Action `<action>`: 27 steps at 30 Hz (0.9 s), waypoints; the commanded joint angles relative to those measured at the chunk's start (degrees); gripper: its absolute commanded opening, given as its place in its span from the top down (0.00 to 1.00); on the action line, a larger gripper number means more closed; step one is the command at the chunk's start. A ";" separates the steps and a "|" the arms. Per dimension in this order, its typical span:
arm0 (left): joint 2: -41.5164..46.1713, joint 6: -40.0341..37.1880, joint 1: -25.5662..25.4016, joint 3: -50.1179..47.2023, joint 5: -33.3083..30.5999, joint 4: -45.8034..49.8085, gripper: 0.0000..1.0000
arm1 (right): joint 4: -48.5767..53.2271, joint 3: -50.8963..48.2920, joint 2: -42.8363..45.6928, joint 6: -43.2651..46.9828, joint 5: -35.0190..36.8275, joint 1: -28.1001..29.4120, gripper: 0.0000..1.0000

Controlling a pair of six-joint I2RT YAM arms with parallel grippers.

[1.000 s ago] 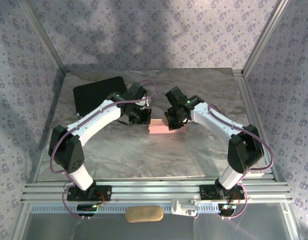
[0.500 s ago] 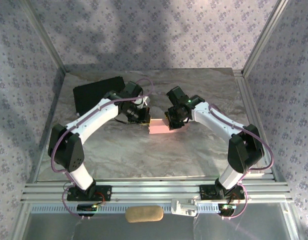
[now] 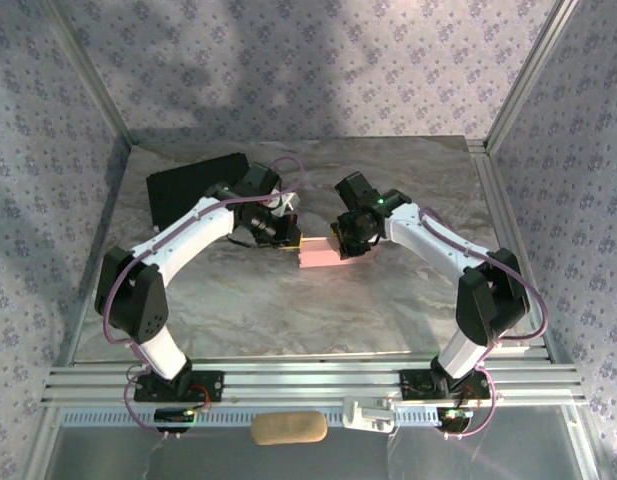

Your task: Fold the paper box

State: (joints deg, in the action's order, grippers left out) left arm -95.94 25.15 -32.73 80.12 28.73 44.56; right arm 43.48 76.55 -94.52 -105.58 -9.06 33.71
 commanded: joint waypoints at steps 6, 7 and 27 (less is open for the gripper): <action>-0.34 -4.32 0.79 0.77 -5.08 4.82 1.00 | 2.66 0.52 -1.77 0.90 -0.26 -0.29 0.61; -0.23 -4.23 0.82 0.46 -5.02 4.51 1.00 | 2.68 0.57 -1.79 0.91 -0.26 -0.25 0.61; 1.45 -3.05 0.05 -5.40 -7.26 -2.24 1.00 | 2.64 0.61 -1.65 1.00 -0.47 -0.42 0.62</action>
State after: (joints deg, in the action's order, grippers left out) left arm -94.17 22.09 -33.01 77.08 27.38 41.65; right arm 43.38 76.69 -94.67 -105.54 -9.26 33.71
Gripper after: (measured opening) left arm 0.044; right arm 0.386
